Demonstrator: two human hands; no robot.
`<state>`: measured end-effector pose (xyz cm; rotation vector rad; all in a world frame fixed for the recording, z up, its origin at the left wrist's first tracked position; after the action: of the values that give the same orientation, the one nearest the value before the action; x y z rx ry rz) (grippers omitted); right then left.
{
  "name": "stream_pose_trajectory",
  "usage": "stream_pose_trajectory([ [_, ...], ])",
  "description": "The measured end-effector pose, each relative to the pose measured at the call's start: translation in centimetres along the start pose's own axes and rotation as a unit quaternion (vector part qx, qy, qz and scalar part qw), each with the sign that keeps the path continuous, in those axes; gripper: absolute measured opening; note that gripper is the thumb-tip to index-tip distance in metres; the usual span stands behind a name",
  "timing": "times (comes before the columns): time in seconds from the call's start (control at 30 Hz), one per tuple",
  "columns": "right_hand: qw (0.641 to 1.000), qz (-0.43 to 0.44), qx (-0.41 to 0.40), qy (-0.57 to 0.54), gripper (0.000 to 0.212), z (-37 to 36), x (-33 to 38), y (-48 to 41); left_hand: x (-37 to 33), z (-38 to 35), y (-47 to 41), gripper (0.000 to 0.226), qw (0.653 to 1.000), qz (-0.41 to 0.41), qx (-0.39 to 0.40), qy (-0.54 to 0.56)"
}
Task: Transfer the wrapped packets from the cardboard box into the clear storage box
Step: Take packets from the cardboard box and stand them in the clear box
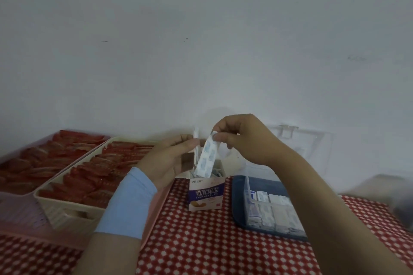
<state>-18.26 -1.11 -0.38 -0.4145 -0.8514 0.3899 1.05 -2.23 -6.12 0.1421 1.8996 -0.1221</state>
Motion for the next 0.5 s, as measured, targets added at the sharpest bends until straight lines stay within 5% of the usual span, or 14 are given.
stream_pose_trajectory([
  [0.1,0.999,0.006,-0.028,-0.026,0.011,-0.3,-0.1,0.4,0.5,-1.4,0.4,0.043,0.997,0.039,0.052,0.043],
  [0.37,0.988,-0.057,-0.086,-0.112,0.004,-0.6,-0.8,2.0,1.7,-4.2,0.9,0.037,0.994,0.048,0.069,0.072],
  [0.5,0.993,-0.047,-0.104,-0.035,0.015,0.0,-1.2,2.5,1.7,-4.5,1.0,0.03,0.994,0.04,0.051,0.092],
])
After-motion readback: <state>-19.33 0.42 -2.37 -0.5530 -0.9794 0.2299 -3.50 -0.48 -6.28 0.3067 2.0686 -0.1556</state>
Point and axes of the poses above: each hand's wrist, its own y-axis away from the middle knuckle, its own z-axis out of the back of the hand, x = y × z, the point moved 1 cm from there along -y, towards the middle knuckle, and after that the axes turned 11 degrees about -x, right-handed, at the moved point
